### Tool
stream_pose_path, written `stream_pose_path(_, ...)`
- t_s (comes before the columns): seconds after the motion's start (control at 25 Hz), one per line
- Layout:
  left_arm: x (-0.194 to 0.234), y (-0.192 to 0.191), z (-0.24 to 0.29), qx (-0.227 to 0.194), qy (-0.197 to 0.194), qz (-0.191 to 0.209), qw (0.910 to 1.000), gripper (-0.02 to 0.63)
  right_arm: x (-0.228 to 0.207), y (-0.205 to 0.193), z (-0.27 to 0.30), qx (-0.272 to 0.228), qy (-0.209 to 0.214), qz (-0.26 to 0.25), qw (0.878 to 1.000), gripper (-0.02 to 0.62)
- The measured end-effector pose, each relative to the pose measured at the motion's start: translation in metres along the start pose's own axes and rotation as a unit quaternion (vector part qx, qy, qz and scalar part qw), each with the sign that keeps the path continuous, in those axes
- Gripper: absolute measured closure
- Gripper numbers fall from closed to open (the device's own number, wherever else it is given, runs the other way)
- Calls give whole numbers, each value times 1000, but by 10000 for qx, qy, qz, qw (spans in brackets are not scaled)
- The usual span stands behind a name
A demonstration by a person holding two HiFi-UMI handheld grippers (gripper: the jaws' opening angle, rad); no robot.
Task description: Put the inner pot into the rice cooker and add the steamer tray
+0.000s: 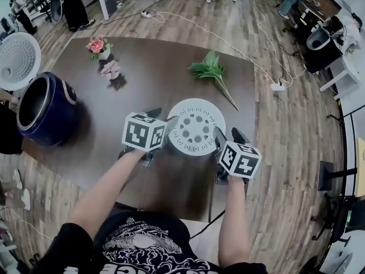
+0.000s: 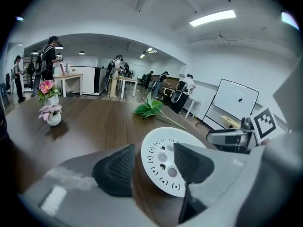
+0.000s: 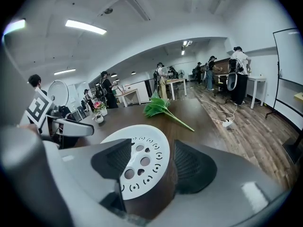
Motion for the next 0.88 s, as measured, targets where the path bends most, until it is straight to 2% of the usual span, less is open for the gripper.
stream_pose_path(0.16, -1, -16, 17, 249, -42, -201, 9995, 351, -9, -12, 12, 174, 85, 104, 9998, 314)
stream_pose_path(0.32, -1, -21, 28, 324, -62, -423, 9986, 351, -15, -21, 21, 340, 156, 115, 9992, 314)
stream_pose_path(0.48, -6, -21, 34, 379, -46, -480, 9981, 353, -21, -32, 24, 485, 266, 212, 9982, 317)
stream_pose_path(0.76, 3, -31, 45, 523, -39, -692, 9962, 368, -17, -46, 40, 702, 360, 341, 9963, 369)
stream_pose_path(0.88, 1, -32, 46, 519, -66, -811, 9953, 399, -19, -48, 38, 734, 362, 363, 9960, 392)
Point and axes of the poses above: the fingertips, and each gripper's own axes: z forward along the fingers, x to its left, y out of its top, the point moved 1 cm from there along -z, backward along the fingers, and after that the axes turned 11 degrees about x, right-handed, at the moved point
